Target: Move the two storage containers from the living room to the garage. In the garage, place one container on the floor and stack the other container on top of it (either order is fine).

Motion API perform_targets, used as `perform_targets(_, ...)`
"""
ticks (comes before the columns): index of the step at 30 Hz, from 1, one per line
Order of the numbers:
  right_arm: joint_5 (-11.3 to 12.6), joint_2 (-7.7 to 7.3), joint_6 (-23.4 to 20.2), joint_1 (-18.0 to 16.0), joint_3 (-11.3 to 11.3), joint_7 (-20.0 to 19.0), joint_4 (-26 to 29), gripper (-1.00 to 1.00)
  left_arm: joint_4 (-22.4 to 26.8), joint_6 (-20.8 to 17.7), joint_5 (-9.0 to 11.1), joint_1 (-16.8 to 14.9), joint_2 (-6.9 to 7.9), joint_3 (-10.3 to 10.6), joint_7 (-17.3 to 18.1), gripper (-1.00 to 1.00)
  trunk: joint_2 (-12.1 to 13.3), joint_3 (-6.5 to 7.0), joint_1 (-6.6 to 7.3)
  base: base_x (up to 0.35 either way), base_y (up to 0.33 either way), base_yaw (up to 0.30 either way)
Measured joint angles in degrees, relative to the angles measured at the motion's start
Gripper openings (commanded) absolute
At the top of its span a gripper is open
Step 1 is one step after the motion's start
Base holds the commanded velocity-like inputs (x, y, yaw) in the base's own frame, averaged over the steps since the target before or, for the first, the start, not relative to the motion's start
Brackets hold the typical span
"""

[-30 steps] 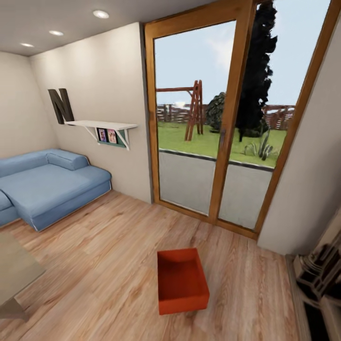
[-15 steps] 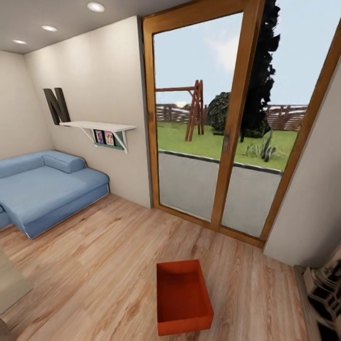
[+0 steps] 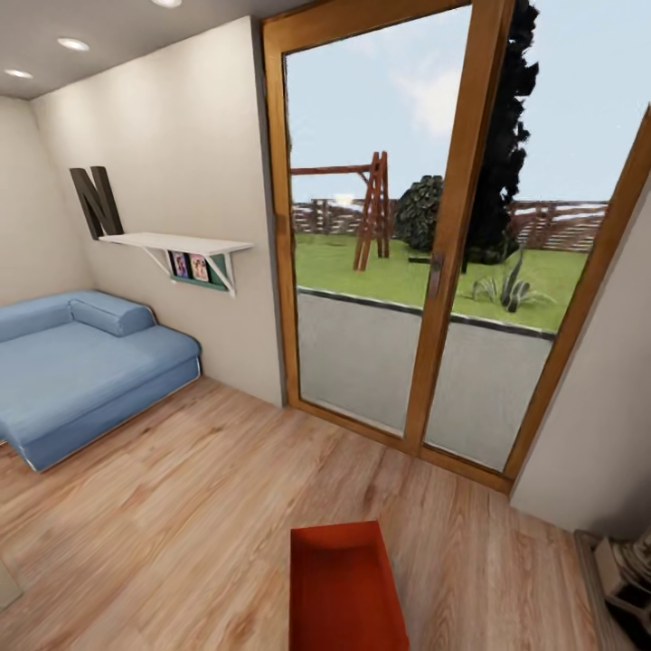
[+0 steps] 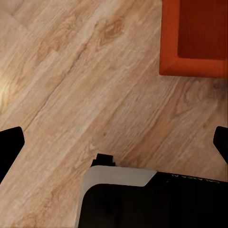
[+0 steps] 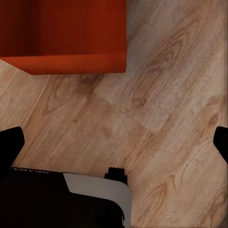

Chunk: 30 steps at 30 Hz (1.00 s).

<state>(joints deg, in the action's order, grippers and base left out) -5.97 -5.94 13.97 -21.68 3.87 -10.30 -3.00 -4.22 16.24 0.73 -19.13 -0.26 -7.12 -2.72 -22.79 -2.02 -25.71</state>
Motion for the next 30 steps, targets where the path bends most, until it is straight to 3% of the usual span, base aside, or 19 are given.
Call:
perform_targets(16, -0.03, 0.0, 0.07, 0.0, 0.07, 0.01, 0.0, 1.0, 0.0, 0.03, 0.02, 0.0, 0.25, -0.01, 0.0, 1.0, 0.01, 0.0, -0.03, 0.035, -0.219, 0.0)
perform_targets(30, -0.04, 0.0, 0.1, 0.0, 0.08, -0.01, 0.0, 1.0, 0.0, 0.12, 0.13, 0.0, 0.24, -0.01, -0.02, 1.0, 0.01, 0.0, -0.03, 0.0, -0.019, 0.0)
